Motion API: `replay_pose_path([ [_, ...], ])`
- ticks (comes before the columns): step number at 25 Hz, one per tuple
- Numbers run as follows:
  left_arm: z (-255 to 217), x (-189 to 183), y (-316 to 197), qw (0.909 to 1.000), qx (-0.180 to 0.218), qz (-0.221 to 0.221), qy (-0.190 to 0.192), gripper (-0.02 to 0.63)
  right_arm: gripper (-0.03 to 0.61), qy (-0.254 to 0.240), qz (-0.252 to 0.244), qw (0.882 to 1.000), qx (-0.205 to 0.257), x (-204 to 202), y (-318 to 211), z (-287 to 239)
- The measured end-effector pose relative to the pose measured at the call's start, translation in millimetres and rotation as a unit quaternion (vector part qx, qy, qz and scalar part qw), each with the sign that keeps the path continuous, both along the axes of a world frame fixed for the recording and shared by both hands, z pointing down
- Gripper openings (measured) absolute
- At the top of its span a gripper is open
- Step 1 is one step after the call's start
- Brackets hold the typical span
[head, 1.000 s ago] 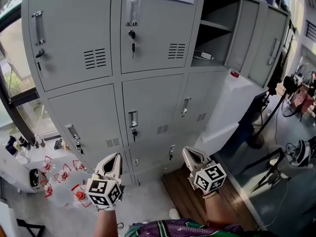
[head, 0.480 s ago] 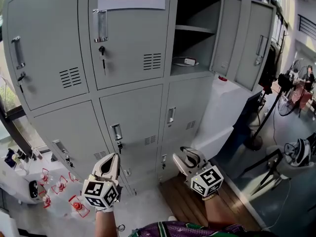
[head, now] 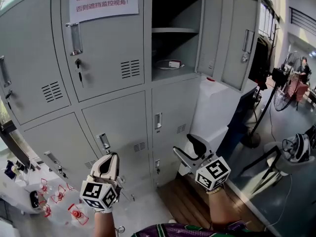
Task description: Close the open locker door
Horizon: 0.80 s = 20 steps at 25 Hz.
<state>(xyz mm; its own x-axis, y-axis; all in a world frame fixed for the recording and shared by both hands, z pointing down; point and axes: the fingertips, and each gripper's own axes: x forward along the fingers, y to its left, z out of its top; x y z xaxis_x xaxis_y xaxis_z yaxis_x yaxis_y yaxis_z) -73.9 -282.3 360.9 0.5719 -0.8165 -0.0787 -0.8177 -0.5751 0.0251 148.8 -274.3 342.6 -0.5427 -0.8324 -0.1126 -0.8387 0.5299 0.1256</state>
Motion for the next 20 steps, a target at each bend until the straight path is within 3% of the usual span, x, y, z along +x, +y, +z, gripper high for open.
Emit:
replay_pose_path([
  [11,-44,80,-5,0.9973,0.050,0.053,-0.010,0.023,0.252,-0.020,0.079,0.996,0.035,99,-7,-40],
  [20,-55,151,-10,0.9927,0.062,0.103,-0.010,0.023,0.245,-0.021,0.138,0.989,0.058,184,1,-65],
])
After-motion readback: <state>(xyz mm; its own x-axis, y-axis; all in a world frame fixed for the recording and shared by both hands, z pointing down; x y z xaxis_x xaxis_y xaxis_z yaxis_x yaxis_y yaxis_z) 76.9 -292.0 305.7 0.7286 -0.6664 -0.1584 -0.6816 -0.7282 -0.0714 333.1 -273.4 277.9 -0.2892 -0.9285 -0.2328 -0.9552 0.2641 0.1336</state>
